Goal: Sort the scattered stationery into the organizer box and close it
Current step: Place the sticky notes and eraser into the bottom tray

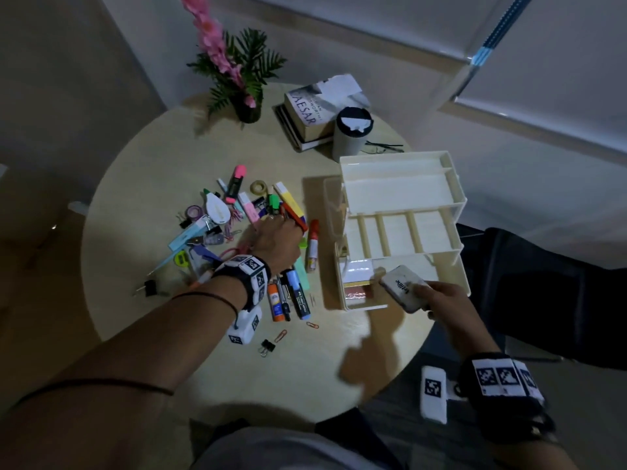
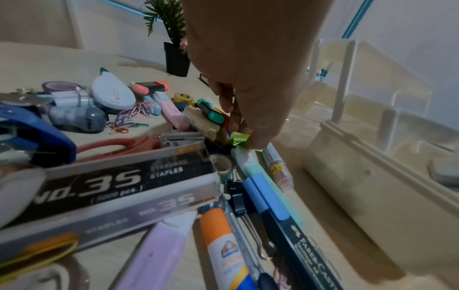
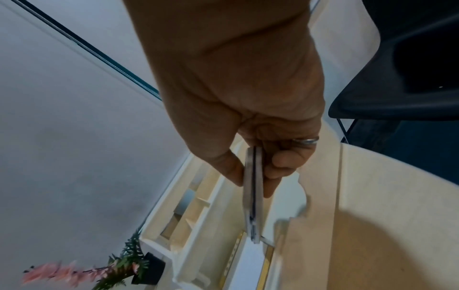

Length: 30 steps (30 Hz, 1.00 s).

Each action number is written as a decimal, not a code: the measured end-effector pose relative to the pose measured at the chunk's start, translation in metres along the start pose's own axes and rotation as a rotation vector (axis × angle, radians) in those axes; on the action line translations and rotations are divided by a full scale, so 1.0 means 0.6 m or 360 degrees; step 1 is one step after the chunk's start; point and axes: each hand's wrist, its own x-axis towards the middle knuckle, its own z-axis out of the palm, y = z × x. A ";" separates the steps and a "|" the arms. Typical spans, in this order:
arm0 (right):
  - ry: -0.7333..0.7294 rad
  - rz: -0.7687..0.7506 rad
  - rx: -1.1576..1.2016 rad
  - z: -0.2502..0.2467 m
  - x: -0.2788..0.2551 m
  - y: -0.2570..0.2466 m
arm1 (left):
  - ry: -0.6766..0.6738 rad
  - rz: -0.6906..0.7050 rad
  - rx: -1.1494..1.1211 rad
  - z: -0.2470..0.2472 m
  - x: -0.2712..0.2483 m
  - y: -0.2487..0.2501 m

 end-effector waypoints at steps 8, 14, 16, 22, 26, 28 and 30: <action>0.0077 -0.0126 -0.0143 0.032 0.086 0.007 | 0.0050 -0.0030 0.0003 0.006 0.003 0.004; -0.0032 -0.0165 -0.0639 0.046 0.132 0.012 | 0.0306 -0.0132 -0.0211 -0.002 -0.047 -0.002; -0.0066 -0.0193 -0.0859 0.050 0.140 0.010 | 0.0437 -0.0144 -0.0378 -0.002 -0.082 0.004; -0.0127 -0.0304 -0.1079 0.050 0.146 0.002 | 0.0739 0.0156 -0.0637 -0.016 -0.151 0.106; -0.0145 -0.0520 -0.1124 0.030 0.112 -0.010 | 0.0776 0.0301 -0.0549 -0.018 -0.144 0.180; -0.0303 -0.0564 -0.0767 0.022 0.085 -0.017 | 0.0760 0.0368 -0.0500 -0.016 -0.134 0.206; -0.0742 -0.0289 -0.0083 0.019 0.057 -0.025 | 0.0732 0.0415 -0.0459 -0.006 -0.121 0.228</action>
